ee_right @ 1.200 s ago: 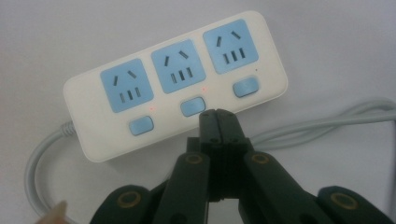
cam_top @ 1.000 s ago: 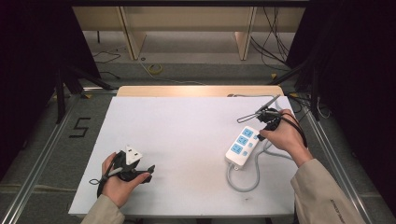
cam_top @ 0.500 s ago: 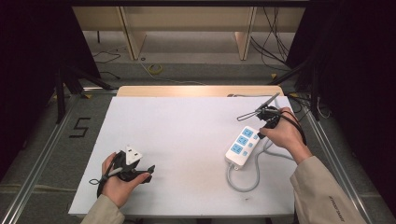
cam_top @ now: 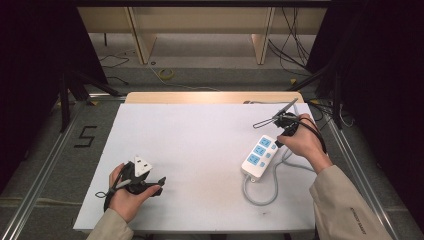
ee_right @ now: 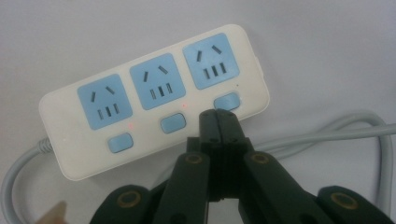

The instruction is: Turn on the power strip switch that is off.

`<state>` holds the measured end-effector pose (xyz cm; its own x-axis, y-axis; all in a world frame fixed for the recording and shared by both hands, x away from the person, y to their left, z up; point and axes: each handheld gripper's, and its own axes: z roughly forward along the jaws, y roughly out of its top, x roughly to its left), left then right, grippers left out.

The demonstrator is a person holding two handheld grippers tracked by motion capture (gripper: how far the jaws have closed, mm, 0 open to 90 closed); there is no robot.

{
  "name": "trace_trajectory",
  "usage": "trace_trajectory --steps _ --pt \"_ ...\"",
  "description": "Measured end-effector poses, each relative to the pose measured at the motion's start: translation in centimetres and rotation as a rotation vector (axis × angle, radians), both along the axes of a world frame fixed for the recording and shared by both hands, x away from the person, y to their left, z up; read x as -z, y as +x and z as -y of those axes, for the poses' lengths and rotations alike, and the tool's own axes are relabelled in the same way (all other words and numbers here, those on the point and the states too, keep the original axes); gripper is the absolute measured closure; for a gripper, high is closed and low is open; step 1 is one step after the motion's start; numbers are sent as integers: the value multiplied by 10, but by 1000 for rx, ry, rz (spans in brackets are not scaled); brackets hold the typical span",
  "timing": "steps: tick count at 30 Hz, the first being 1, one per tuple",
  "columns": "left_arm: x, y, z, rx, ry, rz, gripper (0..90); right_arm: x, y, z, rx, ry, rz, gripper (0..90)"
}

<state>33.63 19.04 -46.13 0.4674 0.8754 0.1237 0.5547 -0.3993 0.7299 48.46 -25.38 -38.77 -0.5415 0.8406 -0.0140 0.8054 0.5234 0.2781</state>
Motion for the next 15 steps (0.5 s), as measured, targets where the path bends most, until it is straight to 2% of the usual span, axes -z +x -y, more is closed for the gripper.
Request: trace_trajectory --steps 15 --pt "0 0 0 2 -2 0 181 0 6 -1 2 -2 0 900"
